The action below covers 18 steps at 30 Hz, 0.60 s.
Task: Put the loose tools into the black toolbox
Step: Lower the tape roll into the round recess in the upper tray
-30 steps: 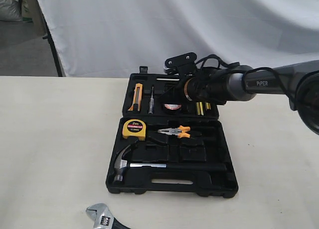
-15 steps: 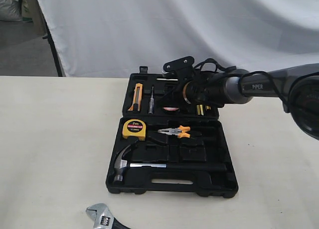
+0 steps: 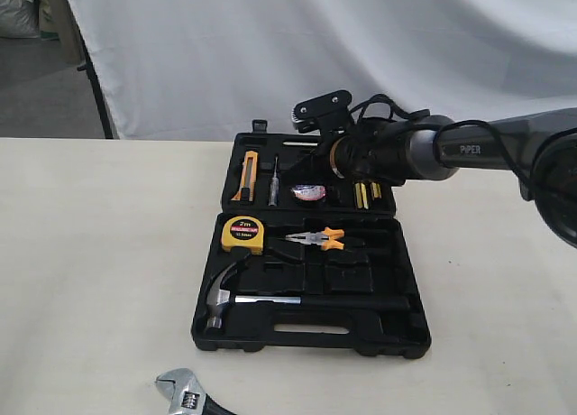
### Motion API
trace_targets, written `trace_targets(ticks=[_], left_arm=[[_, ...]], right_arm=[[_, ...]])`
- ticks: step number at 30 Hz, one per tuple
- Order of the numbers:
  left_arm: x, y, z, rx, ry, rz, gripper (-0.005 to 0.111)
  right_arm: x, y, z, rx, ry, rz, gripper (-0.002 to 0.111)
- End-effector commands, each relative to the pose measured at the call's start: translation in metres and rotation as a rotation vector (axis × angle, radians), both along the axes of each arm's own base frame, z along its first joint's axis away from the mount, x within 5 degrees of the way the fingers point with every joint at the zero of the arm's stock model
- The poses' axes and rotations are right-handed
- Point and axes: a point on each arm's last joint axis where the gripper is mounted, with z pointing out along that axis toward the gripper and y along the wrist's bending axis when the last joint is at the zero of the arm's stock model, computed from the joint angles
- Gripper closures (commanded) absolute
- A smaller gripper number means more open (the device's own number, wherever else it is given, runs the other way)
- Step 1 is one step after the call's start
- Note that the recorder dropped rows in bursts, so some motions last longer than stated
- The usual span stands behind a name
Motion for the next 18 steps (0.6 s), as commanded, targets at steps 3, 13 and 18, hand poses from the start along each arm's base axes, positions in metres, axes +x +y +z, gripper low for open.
trace_targets(ticks=[3, 13, 18], left_arm=[[-0.001, 0.001, 0.002, 0.002, -0.013, 0.026, 0.106], [-0.001, 0.001, 0.002, 0.002, -0.013, 0.026, 0.106], [-0.001, 0.001, 0.002, 0.002, -0.013, 0.026, 0.106]], right_arm=[[-0.003, 0.008, -0.026, 0.008, 0.028, 0.069, 0.108], [-0.003, 0.007, -0.037, -0.027, 0.039, 0.079, 0.108], [-0.002, 0.007, -0.03, -0.031, 0.026, 0.077, 0.108]])
